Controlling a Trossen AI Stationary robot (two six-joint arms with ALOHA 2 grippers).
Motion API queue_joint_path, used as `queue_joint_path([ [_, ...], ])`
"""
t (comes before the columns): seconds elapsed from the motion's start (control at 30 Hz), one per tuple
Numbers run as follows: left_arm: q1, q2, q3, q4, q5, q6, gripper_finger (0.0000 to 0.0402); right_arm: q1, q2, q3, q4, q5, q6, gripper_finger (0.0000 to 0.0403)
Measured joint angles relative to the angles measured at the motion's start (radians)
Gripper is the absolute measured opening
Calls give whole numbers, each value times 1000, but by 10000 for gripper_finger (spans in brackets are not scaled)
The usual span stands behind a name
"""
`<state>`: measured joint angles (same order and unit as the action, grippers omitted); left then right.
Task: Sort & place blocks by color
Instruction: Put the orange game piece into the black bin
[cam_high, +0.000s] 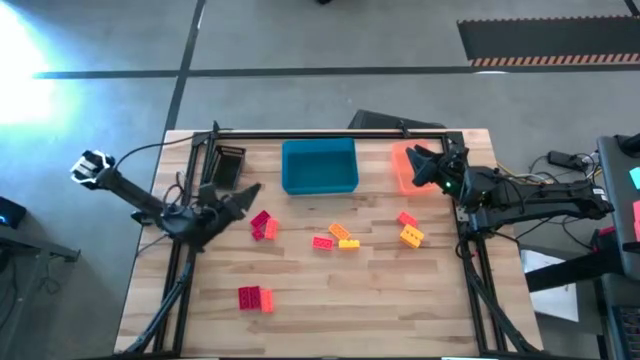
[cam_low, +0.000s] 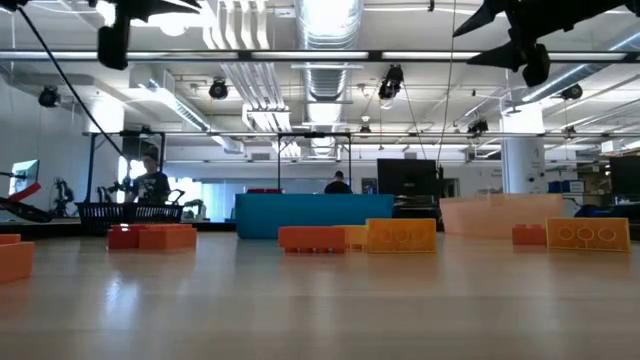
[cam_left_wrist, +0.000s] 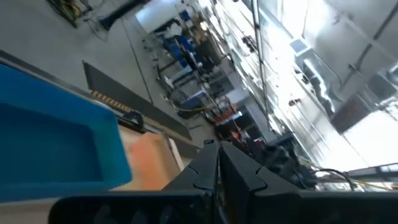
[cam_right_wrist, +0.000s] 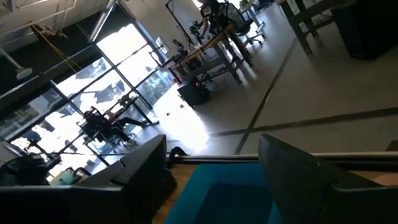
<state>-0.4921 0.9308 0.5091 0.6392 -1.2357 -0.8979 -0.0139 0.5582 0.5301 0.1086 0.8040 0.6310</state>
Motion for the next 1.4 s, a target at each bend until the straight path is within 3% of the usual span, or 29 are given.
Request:
queue_joint_path([
  [0.27,188,248,170,-55,417,-214,0,0,-9,0,0,-2,-70,242],
  [0.37,247,305,221,-287,587,-369,0,0,-15,0,1,-2,-95,242],
  [0.53,331,392,283,-820,939,-715,0,0,-20,0,0,-3,-149,242],
  [0.63,359,442,297,-1046,1104,-837,0,0,-23,0,1,-3,-179,242],
  [0.9,407,522,304,-1125,1157,-877,0,0,-28,0,0,-3,-186,242],
  [1.0,418,530,370,-1174,1199,-861,0,0,-28,0,0,-3,-186,242],
  [1.2,428,550,558,-1580,1200,-800,0,0,-28,0,0,-3,-186,242],
  [1.4,483,563,514,-1564,1194,-726,0,0,-27,0,0,0,-187,242],
])
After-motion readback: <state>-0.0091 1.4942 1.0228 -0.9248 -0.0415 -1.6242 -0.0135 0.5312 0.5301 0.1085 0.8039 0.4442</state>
